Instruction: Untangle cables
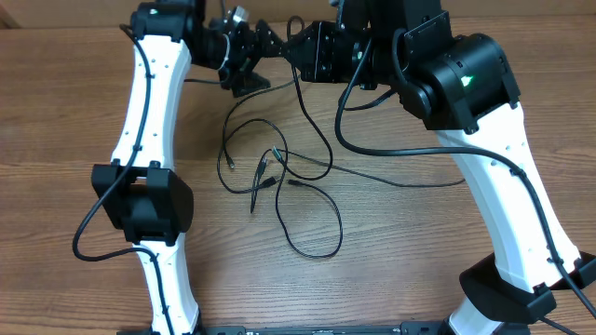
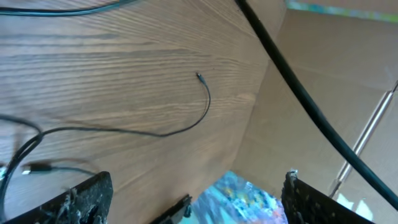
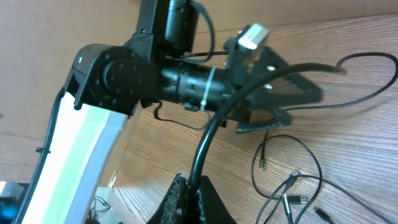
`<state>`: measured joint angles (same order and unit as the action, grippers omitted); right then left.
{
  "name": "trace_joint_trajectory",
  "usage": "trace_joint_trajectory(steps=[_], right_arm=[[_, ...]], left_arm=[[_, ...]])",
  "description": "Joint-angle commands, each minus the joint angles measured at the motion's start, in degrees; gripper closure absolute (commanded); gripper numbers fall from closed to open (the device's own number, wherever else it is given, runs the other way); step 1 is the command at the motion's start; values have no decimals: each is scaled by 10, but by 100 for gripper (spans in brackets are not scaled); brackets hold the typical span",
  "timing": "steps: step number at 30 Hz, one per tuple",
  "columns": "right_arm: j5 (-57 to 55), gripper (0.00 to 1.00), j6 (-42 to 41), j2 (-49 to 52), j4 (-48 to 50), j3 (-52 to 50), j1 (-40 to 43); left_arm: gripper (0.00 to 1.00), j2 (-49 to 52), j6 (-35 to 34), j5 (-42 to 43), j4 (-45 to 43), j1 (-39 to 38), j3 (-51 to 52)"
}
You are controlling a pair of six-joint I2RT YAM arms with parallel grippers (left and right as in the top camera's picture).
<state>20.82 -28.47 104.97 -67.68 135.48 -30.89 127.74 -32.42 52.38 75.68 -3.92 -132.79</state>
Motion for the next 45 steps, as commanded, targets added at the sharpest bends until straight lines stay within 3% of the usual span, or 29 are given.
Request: trace_joint_trajectory(steps=[1,6,11,14,25,27,28,29,38,42,45], right_arm=[[3,96,4,2,1,6,-2],[3,96,3,2,2,6,-2],[14,96,-22,2,12,6,-6],[38,96,-22,2,30,6,-10],[95,96,-22,2,57,6,-10],[95,96,-21,2,56,6,-10],[95,96,-17,2,56,6,-10],[95,96,-15,2,56,6,-10],[87,96,-1,2,38,6,-9],[52,96,2,2,18,6,-9],[20,89,3,2,1,6,-9]], left_arm=[[12,4,19,17,8,32,-5],[5,4,-35,17,-2,47,-5],[0,4,-160,23,-59,32,-5],[0,4,-238,40,-104,13,-5],[2,4,-369,57,-238,-22,-5],[25,4,-374,57,-254,-22,-5],[70,4,-366,55,-254,-22,-5],[96,4,-342,56,-254,-22,-5],[96,4,-135,-64,-199,-22,-5],[96,3,-47,-79,-191,-21,-5],[96,-7,-21,-103,-189,-20,-6]])
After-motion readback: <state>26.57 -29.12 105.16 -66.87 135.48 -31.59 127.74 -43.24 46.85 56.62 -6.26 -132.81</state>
